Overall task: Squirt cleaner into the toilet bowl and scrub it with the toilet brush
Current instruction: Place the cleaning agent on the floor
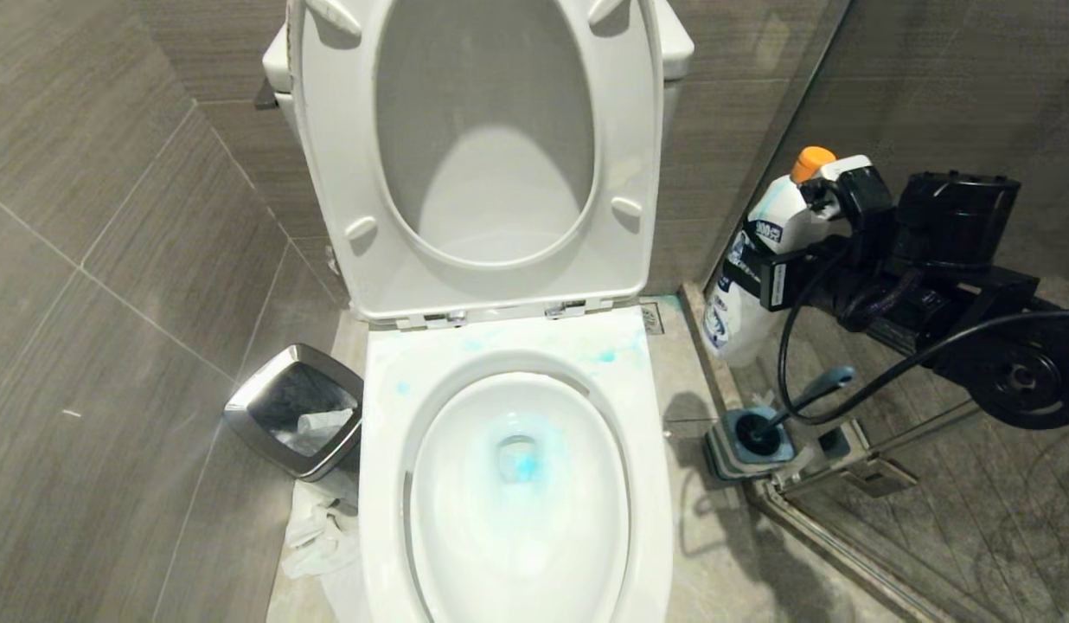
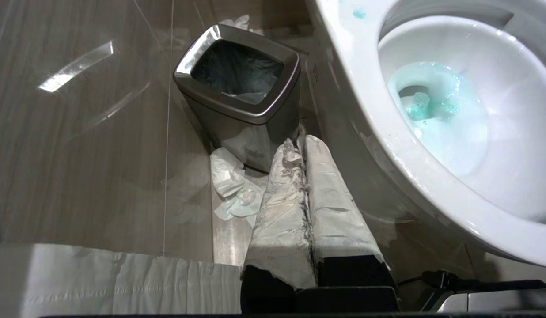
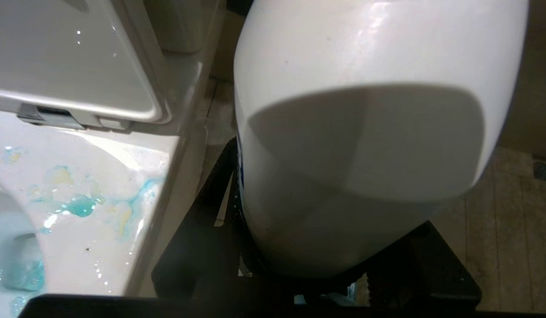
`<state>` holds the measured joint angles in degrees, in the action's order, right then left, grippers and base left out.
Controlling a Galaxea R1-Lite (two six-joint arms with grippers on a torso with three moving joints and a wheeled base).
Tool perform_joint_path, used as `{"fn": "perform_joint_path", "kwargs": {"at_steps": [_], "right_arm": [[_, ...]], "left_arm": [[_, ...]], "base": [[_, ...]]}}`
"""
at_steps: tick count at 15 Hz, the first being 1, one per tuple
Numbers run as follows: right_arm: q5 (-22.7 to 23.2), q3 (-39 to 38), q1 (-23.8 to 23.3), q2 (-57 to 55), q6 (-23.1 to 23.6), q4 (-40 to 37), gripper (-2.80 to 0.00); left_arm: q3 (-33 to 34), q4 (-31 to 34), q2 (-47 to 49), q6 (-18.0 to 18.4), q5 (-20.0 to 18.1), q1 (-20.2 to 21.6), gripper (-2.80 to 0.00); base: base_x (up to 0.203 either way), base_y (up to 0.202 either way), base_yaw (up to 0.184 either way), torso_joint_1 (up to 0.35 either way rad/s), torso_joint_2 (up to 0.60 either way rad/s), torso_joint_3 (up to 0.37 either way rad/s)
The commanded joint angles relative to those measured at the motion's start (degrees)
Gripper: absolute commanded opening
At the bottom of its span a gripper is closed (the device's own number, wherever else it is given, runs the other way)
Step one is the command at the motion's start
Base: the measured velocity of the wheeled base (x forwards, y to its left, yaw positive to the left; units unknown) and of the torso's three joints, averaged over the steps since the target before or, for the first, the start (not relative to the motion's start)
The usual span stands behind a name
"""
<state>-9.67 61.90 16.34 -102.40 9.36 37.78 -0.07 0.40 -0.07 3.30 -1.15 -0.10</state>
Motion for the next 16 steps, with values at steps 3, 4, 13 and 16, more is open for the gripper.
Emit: {"fn": "perform_joint_path", "kwargs": {"at_steps": [3,4,13,16], "right_arm": [[0.0,0.3,0.0,-1.7,0.3,0.4,-2.80],[0.1,0.3,0.0,-1.8,1.3,1.3,-2.80],[3.7,1.1,0.0,-5.4,3.3,8.5,-2.80],[3.9,1.3,0.0,-8.0,3.5,12.7,-2.80]], "left_arm": [[0.0,0.0,0.1,0.0,0.0,0.0,-2.80],[0.0,0.0,0.1,0.0,0.0,0.0,-2.80],[0.0,0.0,0.1,0.1,0.0,0.0,-2.80],[0.0,0.0,0.1,0.1,0.0,0.0,-2.80]], "base": [[0.000,0.000,0.000,0.005,0.00,-0.198],[0.000,0.000,0.000,0.002,0.01,-0.198],[0.000,0.000,0.000,0.001,0.00,-0.199],[0.000,0.000,0.000,0.006,0.01,-0.198]]}}
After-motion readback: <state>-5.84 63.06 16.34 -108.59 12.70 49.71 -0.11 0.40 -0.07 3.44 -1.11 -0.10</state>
